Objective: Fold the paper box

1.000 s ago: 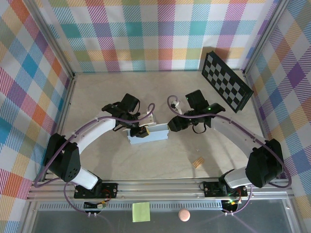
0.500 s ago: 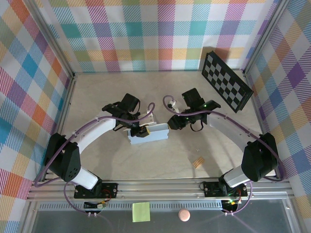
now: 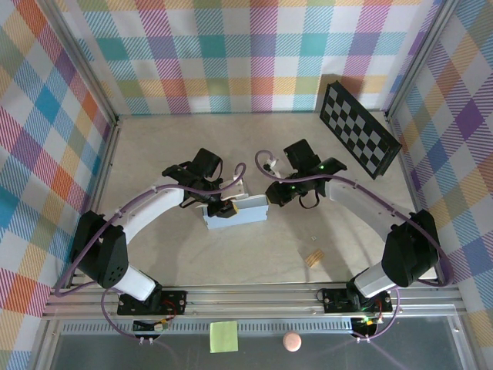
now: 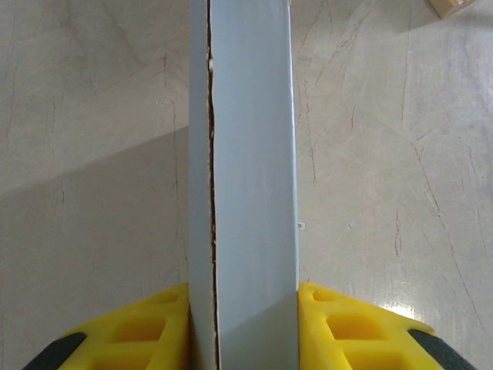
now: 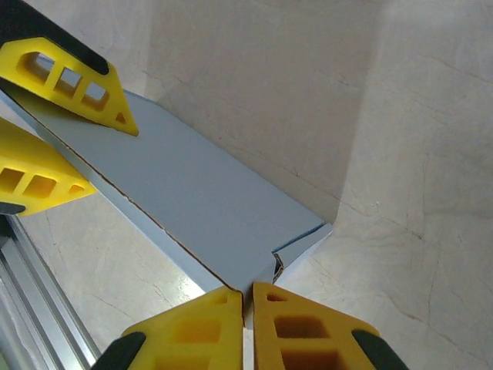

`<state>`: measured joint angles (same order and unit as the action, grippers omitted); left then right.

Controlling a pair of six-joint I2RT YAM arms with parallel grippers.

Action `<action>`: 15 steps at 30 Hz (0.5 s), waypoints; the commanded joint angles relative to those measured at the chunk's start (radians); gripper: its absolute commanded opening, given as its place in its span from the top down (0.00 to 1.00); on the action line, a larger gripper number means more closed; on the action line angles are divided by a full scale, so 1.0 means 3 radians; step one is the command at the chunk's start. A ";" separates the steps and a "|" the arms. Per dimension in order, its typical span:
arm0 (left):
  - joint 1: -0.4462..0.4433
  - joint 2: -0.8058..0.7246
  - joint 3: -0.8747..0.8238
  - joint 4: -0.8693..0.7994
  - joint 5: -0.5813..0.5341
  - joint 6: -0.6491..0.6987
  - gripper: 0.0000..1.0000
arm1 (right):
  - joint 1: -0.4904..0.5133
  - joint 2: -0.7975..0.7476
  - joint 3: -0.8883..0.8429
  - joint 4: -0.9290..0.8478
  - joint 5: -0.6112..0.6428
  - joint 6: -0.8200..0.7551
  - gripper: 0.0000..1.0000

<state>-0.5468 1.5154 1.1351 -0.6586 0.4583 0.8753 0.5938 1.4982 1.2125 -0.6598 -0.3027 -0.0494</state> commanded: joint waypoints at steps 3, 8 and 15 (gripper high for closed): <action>-0.0059 0.0123 -0.0015 -0.0031 0.0052 -0.0053 0.69 | 0.0129 0.0051 0.0147 0.0012 -0.0025 0.0456 0.92; -0.0069 0.0164 0.0023 0.0005 -0.0002 -0.0149 0.69 | 0.0255 0.0043 0.0203 -0.0070 0.0319 0.0744 0.94; -0.0093 0.0197 0.0056 0.0012 0.0001 -0.0218 0.66 | 0.0388 -0.0026 0.0085 0.0077 0.0470 0.1130 0.94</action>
<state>-0.5476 1.5303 1.1492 -0.6598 0.4473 0.8253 0.6788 1.5055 1.2453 -0.6712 -0.1051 0.2092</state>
